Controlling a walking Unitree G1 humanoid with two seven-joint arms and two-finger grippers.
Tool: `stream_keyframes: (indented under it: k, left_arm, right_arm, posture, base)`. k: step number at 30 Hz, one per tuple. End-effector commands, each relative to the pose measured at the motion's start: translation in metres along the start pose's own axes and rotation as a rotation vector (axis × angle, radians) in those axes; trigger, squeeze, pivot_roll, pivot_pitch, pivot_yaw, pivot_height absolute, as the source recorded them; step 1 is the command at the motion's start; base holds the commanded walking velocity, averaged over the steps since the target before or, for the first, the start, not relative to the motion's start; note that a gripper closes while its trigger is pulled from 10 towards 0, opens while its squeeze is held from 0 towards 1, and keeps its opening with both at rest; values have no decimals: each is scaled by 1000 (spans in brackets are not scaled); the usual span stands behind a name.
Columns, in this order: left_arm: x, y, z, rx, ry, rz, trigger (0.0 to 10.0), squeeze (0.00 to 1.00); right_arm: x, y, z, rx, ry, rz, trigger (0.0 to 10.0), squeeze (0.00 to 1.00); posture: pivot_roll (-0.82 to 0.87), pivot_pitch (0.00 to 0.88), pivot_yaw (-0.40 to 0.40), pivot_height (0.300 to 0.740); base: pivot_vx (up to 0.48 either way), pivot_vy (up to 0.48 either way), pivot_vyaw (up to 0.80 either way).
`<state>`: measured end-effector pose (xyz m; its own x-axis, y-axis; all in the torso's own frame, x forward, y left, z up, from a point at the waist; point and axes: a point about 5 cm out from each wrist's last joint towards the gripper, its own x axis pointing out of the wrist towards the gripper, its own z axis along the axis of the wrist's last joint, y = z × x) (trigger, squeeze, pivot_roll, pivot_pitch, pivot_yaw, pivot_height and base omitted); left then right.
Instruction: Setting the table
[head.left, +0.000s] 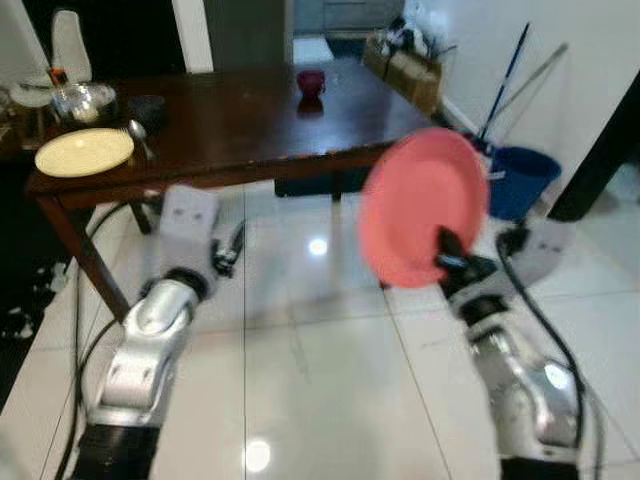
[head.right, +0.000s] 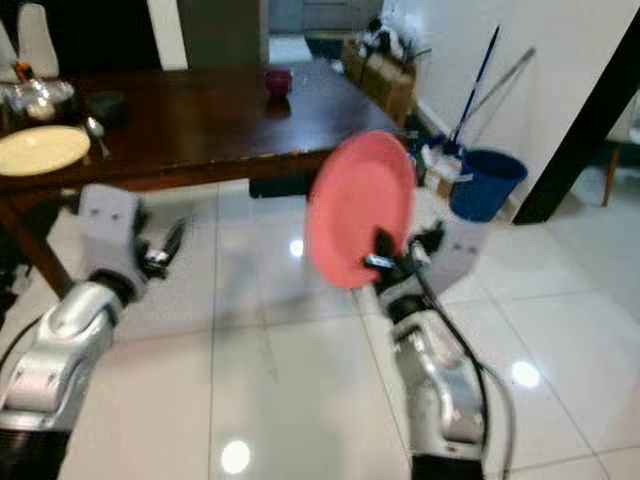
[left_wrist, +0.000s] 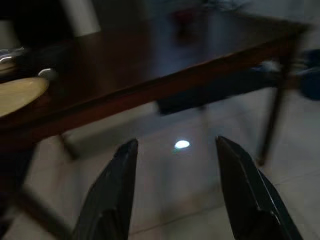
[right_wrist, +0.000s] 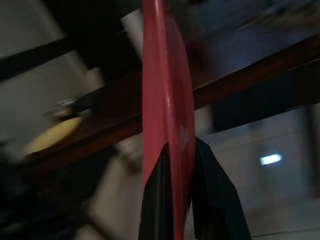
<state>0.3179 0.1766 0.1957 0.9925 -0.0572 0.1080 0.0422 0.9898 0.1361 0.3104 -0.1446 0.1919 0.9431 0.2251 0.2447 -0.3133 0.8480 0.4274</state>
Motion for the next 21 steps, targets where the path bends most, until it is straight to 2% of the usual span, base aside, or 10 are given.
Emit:
stream_keyframes:
  k: [1, 6, 7, 9, 10, 14, 16, 18, 21]
  left_arm:
    - [-3, -1, 4, 11, -16, 6, 10000, 0]
    - [-5, 0, 6, 13, -22, 16, 10000, 0]
    - [-5, 0, 6, 13, -22, 16, 10000, 0]
    - [-4, -4, 8, 7, -29, 3, 10000, 0]
    - [-4, -4, 8, 7, -29, 3, 10000, 0]
    - [1, -16, 11, -6, -44, -45, 10000, 0]
    - [2, -19, 12, -9, -47, -56, 10000, 0]
    - [4, -22, 13, -13, -49, -70, 10000, 0]
    - [6, -26, 15, -19, -52, -91, 10000, 0]
  right_arm:
    - [2, 1, 3, 56, -3, 38, 10000, 0]
    - [8, 3, 14, 253, -63, 80, 10000, 0]
    - [8, 3, 14, 253, -63, 80, 10000, 0]
    - [6, 0, 23, 345, -109, 88, 10000, 0]
    - [6, 0, 23, 345, -109, 88, 10000, 0]
    - [-7, -8, 43, 626, -246, 127, 10000, 0]
    - [-13, -14, 49, 697, -292, 131, 10000, 0]
    - [-20, -21, 53, 724, -323, 117, 10000, 0]
    - [-27, -27, 53, 698, -319, 90, 10000, 0]
  posture:
    - [3, 28, 47, 740]
    - [8, 30, 47, 740]
    - [8, 30, 47, 740]
    - [0, 30, 54, 740]
    - [0, 30, 54, 740]
    - [-28, 31, 74, 740]
    - [-35, 31, 79, 740]
    - [-46, 32, 88, 740]
    - [-55, 33, 96, 740]
  base:
    - [480, 0, 0]
    - [480, 0, 0]
    - [480, 0, 0]
    - [480, 0, 0]
    - [480, 0, 0]
    - [480, 0, 0]
    - [480, 0, 0]
    - [480, 0, 0]
    - [480, 0, 0]
